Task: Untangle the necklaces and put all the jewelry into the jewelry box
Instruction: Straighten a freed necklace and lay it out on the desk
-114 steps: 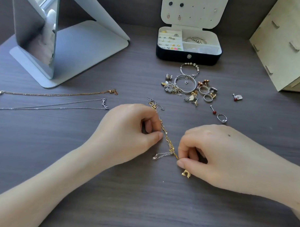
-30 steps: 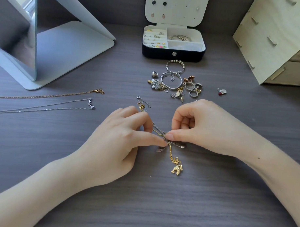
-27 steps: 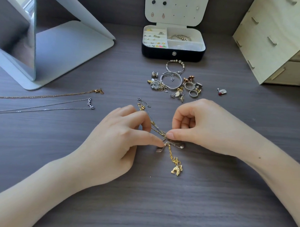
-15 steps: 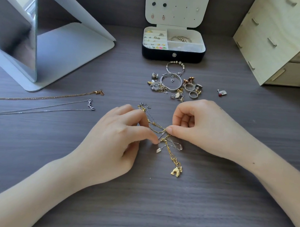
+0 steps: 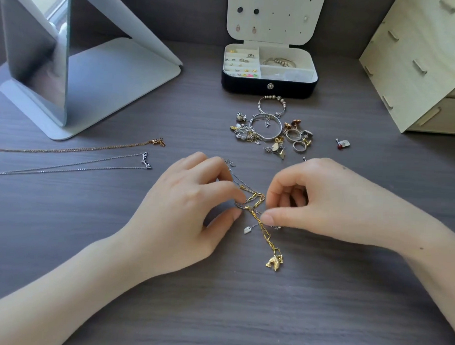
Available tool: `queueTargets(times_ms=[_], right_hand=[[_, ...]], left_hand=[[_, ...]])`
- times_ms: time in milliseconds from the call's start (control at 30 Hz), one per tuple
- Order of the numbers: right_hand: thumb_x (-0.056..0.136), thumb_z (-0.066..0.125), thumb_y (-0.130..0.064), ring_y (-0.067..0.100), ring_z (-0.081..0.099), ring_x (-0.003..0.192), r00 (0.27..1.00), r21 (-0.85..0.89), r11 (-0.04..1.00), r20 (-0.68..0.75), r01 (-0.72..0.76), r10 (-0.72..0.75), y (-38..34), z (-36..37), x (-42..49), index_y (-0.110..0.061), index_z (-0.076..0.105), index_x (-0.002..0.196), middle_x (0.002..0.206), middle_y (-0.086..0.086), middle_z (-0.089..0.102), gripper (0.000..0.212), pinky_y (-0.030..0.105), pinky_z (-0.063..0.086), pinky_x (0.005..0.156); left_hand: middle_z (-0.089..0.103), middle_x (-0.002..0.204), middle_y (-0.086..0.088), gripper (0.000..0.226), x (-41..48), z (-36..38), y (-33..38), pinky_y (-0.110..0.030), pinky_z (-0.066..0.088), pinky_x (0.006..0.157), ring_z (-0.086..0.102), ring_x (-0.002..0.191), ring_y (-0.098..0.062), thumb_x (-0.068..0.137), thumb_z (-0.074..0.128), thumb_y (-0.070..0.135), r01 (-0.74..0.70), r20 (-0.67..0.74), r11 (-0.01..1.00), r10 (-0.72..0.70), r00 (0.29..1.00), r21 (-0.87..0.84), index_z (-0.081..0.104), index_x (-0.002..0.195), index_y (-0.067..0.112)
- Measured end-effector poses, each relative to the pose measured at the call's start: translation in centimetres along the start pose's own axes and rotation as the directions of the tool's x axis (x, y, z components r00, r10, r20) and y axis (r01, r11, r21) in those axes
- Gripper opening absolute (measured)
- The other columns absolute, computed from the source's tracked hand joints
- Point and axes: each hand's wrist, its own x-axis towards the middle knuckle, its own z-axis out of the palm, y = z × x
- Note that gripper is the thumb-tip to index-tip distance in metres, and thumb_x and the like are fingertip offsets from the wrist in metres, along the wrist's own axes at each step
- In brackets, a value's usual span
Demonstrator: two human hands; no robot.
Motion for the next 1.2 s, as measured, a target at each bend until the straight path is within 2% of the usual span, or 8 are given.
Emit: queueTargets(times_ms=[133, 267, 467, 667, 800, 967, 1067, 1200], right_hand=[[0.066, 0.070, -0.048, -0.002, 0.053, 0.063, 0.999, -0.083, 0.997, 0.047, -0.009, 0.013, 0.2, -0.3, -0.2, -0.030, 0.063, 0.070, 0.069, -0.021, 0.062, 0.019, 0.012, 0.040, 0.060], [0.078, 0.066, -0.038, -0.004, 0.053, 0.070, 0.998, -0.134, 0.991, 0.056, 0.020, -0.013, 0.0, -0.2, -0.3, -0.031, 0.062, 0.070, 0.066, -0.015, 0.059, 0.012, 0.014, 0.041, 0.063], [0.082, 0.066, -0.032, -0.006, 0.051, 0.066, 0.999, -0.107, 0.994, 0.034, 0.006, -0.002, 0.2, -0.6, -0.2, -0.031, 0.058, 0.068, 0.063, -0.019, 0.056, 0.016, 0.009, 0.038, 0.061], [0.073, 0.067, -0.044, -0.003, 0.053, 0.072, 0.998, -0.125, 0.992, 0.067, 0.027, -0.019, 0.1, -0.4, -0.3, -0.031, 0.061, 0.072, 0.068, -0.015, 0.059, 0.014, 0.012, 0.040, 0.064], [0.082, 0.066, -0.028, 0.001, 0.052, 0.075, 0.996, -0.160, 0.986, 0.085, 0.036, -0.022, 0.2, -0.6, -0.4, -0.029, 0.062, 0.076, 0.073, -0.012, 0.059, 0.008, 0.017, 0.042, 0.066], [0.084, 0.061, -0.022, 0.002, 0.049, 0.074, 0.997, -0.211, 0.976, 0.053, 0.060, -0.049, 0.3, -0.8, -0.4, -0.031, 0.058, 0.076, 0.075, -0.014, 0.054, 0.013, 0.017, 0.038, 0.068], [0.086, 0.057, -0.015, 0.005, 0.044, 0.078, 0.994, -0.249, 0.963, 0.041, 0.108, -0.101, 0.4, -0.5, -0.3, -0.034, 0.053, 0.078, 0.080, -0.015, 0.050, 0.021, 0.020, 0.035, 0.073], [0.082, 0.058, -0.006, 0.011, 0.043, 0.085, 0.985, -0.283, 0.947, -0.038, 0.152, -0.169, 0.7, -0.1, -0.1, -0.031, 0.061, 0.084, 0.085, -0.012, 0.050, 0.026, 0.028, 0.036, 0.078]], left_hand=[[0.056, 0.082, 0.001, 0.018, 0.6, 0.6, 0.1, -0.028, 0.037, 0.066, 0.046, 0.071, -0.020, 0.083, 0.056, 0.029, -0.029, 0.020, 0.999, 0.030, 0.999, -0.035, 0.072, 0.084, 0.019], [0.056, 0.081, 0.003, 0.013, 0.6, 0.8, -0.1, -0.027, 0.038, 0.066, 0.045, 0.071, -0.018, 0.082, 0.058, 0.025, -0.005, 0.018, 0.998, 0.006, 1.000, -0.065, 0.069, 0.079, 0.019], [0.056, 0.080, 0.005, 0.019, 0.8, 0.7, -0.3, -0.024, 0.034, 0.065, 0.045, 0.070, -0.017, 0.084, 0.052, 0.029, 0.010, 0.040, 0.999, -0.008, 0.999, -0.033, 0.067, 0.078, 0.020], [0.056, 0.080, 0.000, 0.023, 1.0, 1.1, -0.2, -0.037, 0.044, 0.063, 0.048, 0.070, -0.024, 0.088, 0.045, 0.027, -0.052, 0.053, 0.997, 0.049, 0.997, 0.059, 0.063, 0.078, 0.016], [0.054, 0.081, -0.002, 0.019, 0.8, 1.4, -0.2, -0.040, 0.042, 0.061, 0.043, 0.070, -0.024, 0.089, 0.044, 0.020, -0.075, 0.054, 0.994, 0.072, 0.996, 0.074, 0.058, 0.079, 0.014], [0.052, 0.081, -0.002, 0.011, 0.8, 1.5, -0.2, -0.040, 0.042, 0.061, 0.041, 0.070, -0.023, 0.086, 0.048, 0.013, -0.080, 0.064, 0.995, 0.077, 0.995, 0.058, 0.056, 0.078, 0.014], [0.052, 0.081, -0.002, 0.014, 0.8, 1.4, -0.1, -0.040, 0.043, 0.060, 0.042, 0.070, -0.023, 0.087, 0.046, 0.015, -0.080, 0.062, 0.995, 0.077, 0.995, 0.056, 0.056, 0.078, 0.014], [0.053, 0.082, -0.002, 0.017, 0.8, 1.2, -0.1, -0.039, 0.041, 0.062, 0.044, 0.071, -0.024, 0.087, 0.045, 0.019, -0.073, 0.057, 0.997, 0.070, 0.996, 0.038, 0.058, 0.078, 0.015]])
